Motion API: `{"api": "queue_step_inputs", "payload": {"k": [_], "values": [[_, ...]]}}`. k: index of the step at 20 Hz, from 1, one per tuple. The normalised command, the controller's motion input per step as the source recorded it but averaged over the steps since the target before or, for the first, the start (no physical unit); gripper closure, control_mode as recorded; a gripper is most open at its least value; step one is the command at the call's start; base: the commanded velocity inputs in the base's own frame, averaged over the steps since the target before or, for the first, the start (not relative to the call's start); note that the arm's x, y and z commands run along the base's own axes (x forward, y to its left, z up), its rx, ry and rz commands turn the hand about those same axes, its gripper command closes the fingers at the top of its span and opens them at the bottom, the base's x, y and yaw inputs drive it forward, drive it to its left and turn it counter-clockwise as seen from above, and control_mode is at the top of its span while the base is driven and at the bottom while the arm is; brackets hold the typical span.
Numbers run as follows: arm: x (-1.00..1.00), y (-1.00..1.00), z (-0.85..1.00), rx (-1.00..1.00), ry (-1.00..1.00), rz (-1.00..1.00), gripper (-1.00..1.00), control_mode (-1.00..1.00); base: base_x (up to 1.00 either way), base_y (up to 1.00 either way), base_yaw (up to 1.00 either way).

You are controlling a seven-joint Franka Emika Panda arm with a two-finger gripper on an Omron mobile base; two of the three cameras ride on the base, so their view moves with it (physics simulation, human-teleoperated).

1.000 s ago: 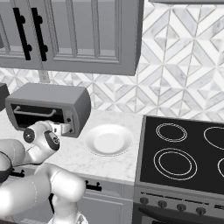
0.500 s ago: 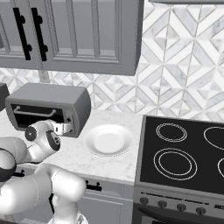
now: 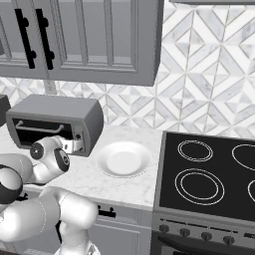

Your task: Pick up the kebab skewer and baguette bread, and place them inside the toaster oven. Close the toaster oven door and start by setting the timer.

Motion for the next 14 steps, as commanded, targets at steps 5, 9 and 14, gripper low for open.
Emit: {"api": "queue_step_inputs", "payload": {"k": [5, 9, 14], "values": [[0.0, 0.0, -0.27, 0.03, 0.0, 0.0, -1.0, -1.0, 0.0, 0.0, 0.0], [0.0, 0.0, -0.21, 0.02, 0.0, 0.0, -1.0, -1.0, 0.0, 0.0, 0.0], [0.0, 0.0, -0.25, 0.01, 0.0, 0.0, -1.0, -1.0, 0.0, 0.0, 0.0]]}}
